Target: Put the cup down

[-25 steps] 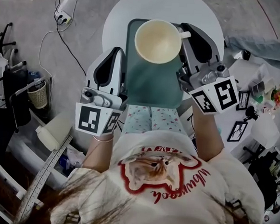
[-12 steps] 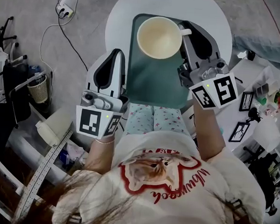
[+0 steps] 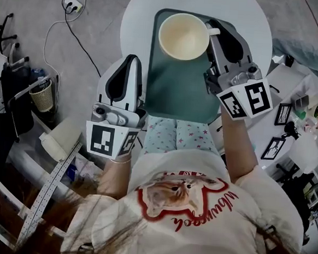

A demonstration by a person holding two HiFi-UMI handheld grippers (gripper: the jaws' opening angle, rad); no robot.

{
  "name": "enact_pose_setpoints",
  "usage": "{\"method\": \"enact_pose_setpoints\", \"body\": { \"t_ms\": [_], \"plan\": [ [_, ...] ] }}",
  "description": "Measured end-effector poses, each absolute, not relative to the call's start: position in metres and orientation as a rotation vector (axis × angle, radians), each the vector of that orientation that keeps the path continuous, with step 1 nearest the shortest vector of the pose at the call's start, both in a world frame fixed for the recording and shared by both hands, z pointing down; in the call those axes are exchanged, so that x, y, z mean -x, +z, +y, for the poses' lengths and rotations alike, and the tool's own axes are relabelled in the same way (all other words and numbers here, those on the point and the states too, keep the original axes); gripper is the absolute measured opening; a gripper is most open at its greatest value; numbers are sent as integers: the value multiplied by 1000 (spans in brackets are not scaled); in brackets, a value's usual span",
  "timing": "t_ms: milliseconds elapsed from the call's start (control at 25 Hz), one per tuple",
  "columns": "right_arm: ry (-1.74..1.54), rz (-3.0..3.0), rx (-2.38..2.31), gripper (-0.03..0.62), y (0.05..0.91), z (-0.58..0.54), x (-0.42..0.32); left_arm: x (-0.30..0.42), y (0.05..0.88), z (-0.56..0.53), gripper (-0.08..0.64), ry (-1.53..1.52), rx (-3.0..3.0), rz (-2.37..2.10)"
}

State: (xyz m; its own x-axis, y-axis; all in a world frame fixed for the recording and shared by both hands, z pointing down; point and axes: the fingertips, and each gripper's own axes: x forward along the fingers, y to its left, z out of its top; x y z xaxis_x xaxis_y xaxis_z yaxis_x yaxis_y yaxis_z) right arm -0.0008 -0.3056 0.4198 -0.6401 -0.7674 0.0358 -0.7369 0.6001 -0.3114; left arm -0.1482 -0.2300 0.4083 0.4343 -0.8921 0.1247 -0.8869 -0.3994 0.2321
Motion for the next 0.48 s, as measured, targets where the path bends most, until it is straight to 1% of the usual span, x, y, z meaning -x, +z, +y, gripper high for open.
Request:
{"method": "enact_pose_setpoints", "body": {
  "t_ms": [480],
  "plan": [
    [-456,2763,1297,54,448,-312,8,155,422,-228,14,-22,-2399,-1560]
  ]
}}
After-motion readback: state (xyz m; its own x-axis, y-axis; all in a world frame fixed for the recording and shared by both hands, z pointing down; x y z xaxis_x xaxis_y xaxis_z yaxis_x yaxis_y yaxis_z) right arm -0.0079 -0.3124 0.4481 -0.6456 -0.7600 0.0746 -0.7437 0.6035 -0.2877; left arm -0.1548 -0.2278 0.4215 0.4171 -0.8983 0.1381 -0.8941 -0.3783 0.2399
